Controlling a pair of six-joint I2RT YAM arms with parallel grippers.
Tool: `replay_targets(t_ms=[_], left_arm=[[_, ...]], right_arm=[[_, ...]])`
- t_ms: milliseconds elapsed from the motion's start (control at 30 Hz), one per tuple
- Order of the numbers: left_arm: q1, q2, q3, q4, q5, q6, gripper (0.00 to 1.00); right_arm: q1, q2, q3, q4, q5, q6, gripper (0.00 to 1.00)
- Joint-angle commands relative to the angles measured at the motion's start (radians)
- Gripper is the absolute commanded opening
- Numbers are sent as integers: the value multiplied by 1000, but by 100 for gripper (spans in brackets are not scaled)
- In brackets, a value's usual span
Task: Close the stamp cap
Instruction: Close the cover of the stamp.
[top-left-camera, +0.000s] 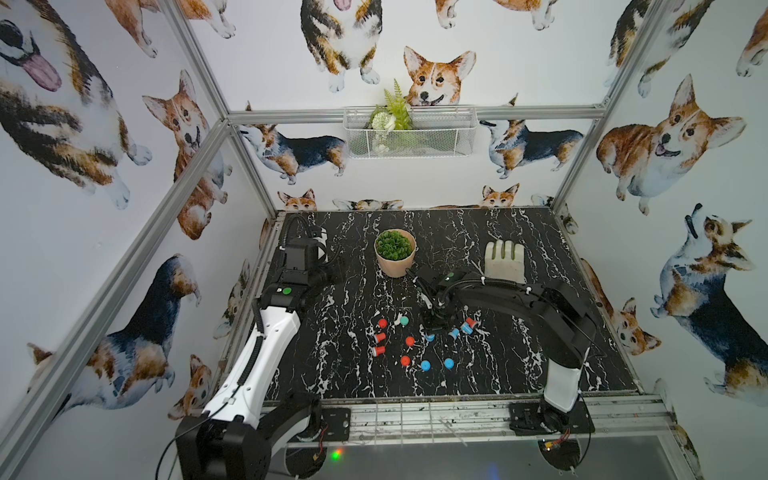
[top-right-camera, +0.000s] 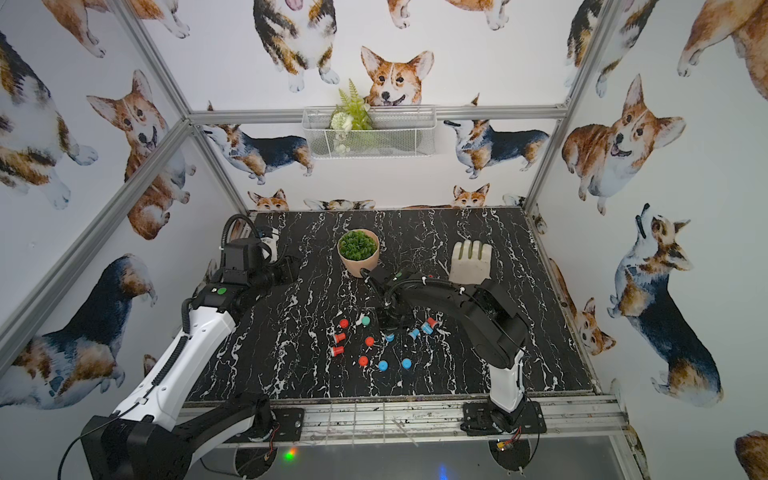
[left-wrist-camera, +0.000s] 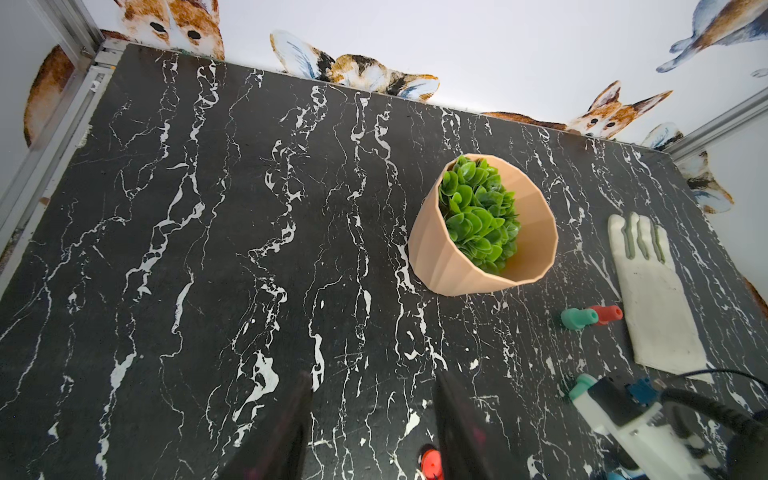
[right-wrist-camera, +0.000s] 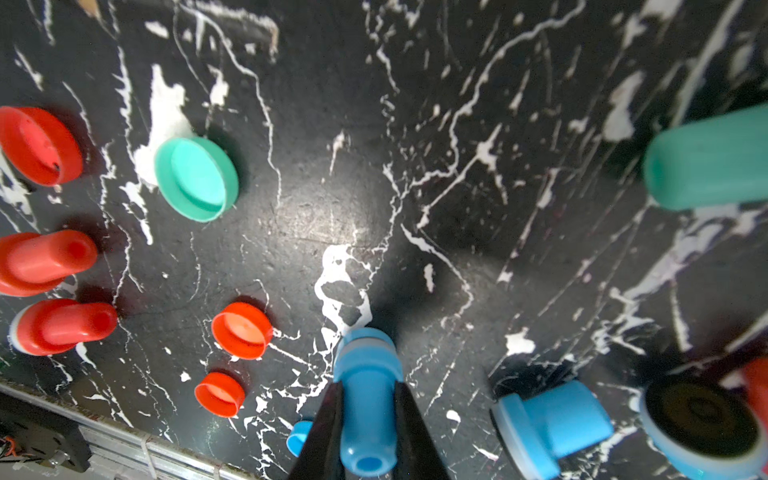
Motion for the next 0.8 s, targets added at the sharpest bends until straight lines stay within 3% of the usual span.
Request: replay_targets(t_ms=[0,333,767], left_arm=[[2,2,1,19,3,0,51],[2,5,1,19,3,-1,51],[2,6,2,16,3,1,51]], right_arm=[[3,7,-6,6,-9,0,0],[11,31,4,-35,3,-18,0],[77,134,84,-207,173,-79,0]])
